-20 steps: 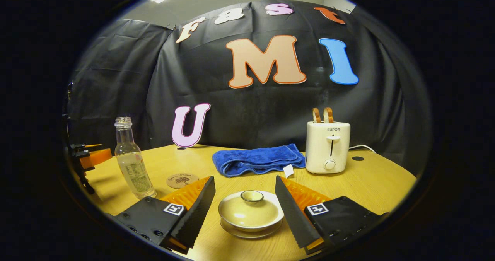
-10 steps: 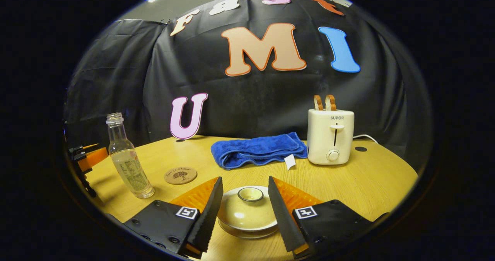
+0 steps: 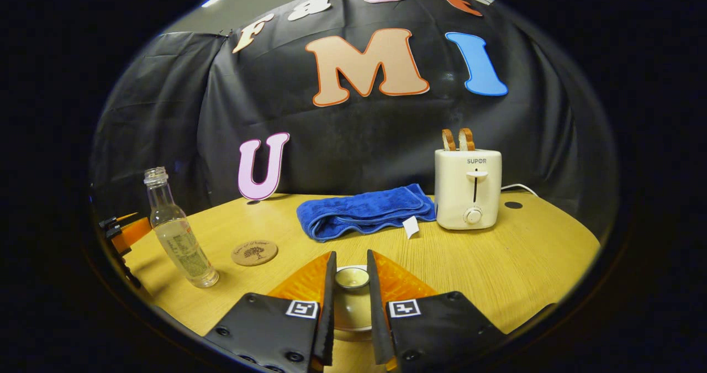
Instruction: Open the teacup lid with one hand, grasp the water bottle and pour water into the teacup with the other hand; after pouring, place the water bottle on the coaster and then close the teacup lid.
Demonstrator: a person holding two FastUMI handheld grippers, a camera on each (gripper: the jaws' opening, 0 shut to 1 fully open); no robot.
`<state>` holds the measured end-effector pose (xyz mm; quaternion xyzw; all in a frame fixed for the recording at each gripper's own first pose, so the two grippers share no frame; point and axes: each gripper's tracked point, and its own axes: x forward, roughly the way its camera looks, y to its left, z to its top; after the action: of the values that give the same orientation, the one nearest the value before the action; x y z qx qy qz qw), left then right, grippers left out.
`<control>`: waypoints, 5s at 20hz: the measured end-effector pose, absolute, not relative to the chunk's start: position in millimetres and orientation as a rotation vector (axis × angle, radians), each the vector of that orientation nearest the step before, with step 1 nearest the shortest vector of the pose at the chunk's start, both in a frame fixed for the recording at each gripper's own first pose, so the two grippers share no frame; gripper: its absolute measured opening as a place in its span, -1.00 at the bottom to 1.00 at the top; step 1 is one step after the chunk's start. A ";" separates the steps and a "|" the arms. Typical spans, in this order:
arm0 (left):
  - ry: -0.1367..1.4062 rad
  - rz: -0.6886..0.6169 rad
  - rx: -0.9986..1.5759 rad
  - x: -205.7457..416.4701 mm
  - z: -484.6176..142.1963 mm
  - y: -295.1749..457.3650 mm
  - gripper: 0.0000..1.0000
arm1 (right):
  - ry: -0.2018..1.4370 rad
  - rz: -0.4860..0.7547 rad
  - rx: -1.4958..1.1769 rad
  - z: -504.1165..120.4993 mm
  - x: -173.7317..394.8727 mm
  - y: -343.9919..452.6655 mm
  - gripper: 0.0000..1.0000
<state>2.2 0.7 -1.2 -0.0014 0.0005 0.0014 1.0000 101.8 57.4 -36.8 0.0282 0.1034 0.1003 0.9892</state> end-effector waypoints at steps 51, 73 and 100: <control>0.204 -0.390 0.014 40.3 -34.3 -144.3 0.89 | 0.002 -0.066 -0.002 -1.4 17.0 -40.8 -0.52; -0.011 -0.237 0.884 109.4 50.0 -172.2 0.40 | -0.001 -0.132 -0.005 0.9 -4.5 -79.8 -0.52; -0.133 -0.435 1.823 113.9 1.0 -244.2 0.41 | 0.000 -0.173 -0.006 1.5 -5.7 -98.6 -0.52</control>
<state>113.9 -244.2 1.0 0.7831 -0.0569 -0.1869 0.5904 -5.7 -98.6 1.5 -0.0028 -0.0002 -0.0862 0.9963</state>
